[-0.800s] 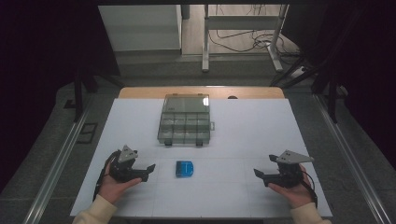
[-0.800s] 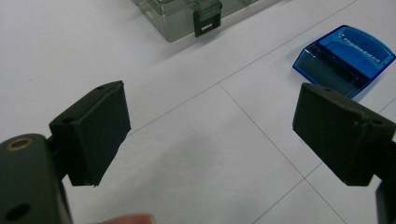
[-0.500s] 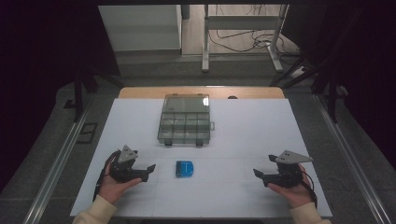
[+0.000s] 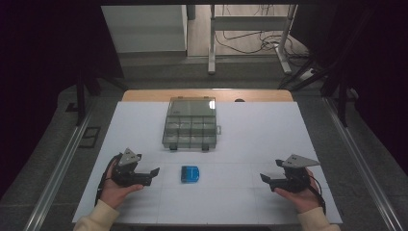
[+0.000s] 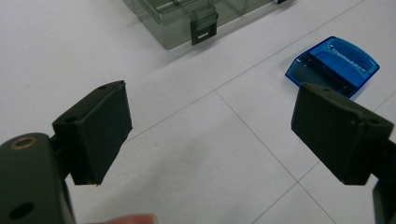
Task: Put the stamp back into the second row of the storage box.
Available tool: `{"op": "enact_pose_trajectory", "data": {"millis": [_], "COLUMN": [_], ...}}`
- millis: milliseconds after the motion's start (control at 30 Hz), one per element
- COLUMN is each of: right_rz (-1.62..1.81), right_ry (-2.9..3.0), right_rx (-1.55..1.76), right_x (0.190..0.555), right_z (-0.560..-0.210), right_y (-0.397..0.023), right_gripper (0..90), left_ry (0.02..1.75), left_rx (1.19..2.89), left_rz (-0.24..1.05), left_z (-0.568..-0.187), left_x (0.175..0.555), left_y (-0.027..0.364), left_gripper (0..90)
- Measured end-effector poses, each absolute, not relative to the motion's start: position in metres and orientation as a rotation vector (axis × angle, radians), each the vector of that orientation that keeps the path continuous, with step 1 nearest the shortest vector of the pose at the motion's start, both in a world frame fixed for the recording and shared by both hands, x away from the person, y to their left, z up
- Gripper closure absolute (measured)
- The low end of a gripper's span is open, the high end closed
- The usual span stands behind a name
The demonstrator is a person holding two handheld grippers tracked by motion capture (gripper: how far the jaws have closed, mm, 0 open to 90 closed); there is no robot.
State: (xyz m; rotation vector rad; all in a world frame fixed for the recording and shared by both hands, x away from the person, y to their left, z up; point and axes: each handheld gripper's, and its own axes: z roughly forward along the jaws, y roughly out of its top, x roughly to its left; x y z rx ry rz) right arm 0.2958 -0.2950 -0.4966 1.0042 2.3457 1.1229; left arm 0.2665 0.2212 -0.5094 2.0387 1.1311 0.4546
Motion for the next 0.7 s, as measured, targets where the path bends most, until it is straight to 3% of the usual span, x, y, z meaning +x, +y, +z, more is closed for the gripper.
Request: {"op": "enact_pose_trajectory", "data": {"millis": [700], "right_rz": [1.121], "right_ry": [2.355], "right_rx": [0.984], "right_x": [0.296], "right_z": [-0.496], "right_y": [-0.289], "right_gripper": [17.2], "left_ry": [0.966], "left_rx": [2.140], "left_rz": [0.410], "left_z": [-0.470], "left_x": [0.262], "left_y": [0.212], "left_gripper": [13.5]}}
